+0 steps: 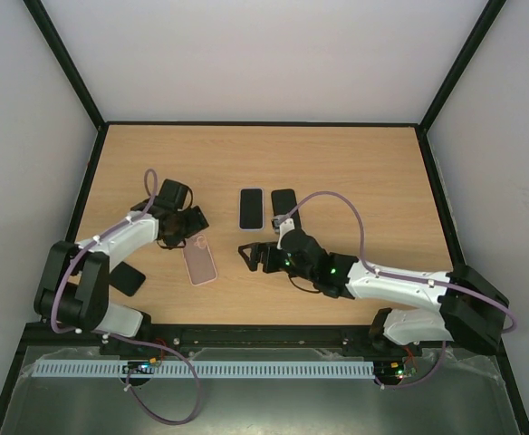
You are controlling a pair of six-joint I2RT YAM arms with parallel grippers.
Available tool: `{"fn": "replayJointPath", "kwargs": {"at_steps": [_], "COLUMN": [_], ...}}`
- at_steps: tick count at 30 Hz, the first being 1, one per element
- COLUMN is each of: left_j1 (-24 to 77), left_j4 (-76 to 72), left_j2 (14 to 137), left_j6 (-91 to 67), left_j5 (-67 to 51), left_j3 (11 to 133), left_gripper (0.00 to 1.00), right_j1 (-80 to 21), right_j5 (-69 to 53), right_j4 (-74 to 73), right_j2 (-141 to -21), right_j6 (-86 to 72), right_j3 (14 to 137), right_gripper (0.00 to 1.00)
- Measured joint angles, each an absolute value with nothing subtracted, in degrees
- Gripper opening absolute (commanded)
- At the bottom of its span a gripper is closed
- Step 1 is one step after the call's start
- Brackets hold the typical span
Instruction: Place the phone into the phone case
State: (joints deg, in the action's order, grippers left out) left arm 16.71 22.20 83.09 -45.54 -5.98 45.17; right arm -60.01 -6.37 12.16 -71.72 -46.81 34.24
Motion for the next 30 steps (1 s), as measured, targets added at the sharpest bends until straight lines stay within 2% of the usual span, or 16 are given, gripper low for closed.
{"fn": "replayJointPath", "kwargs": {"at_steps": [2,13,20,26,30], "left_j1": [16.29,5.06,-7.51,-17.54,-23.59], "left_j4": [23.07,30.55,38.20,40.62,41.01], "left_j2": [82.76,81.43,77.17,68.97,68.34], "left_j6": [-46.28,-52.53,-55.27,-55.55,-54.52], "left_j5": [-4.19,1.98,7.70,8.19,8.12], "left_j3": [45.65,46.09,45.50,41.56,38.22], "left_gripper": [1.00,0.99,0.99,1.00,1.00], "right_j1": [-59.99,-59.96,-59.96,-59.96,-59.94], "right_j5": [-5.30,-0.38,0.21,0.16,-0.23], "right_j4": [11.00,8.16,6.87,6.96,6.96], "right_j2": [-70.57,-64.60,-64.71,-65.41,-66.19], "right_j6": [-45.95,-42.68,-41.93,-41.91,-41.78], "right_j3": [34.24,34.24,34.24,34.24,34.24], "right_gripper": [0.98,0.97,0.97,0.97,0.97]}}
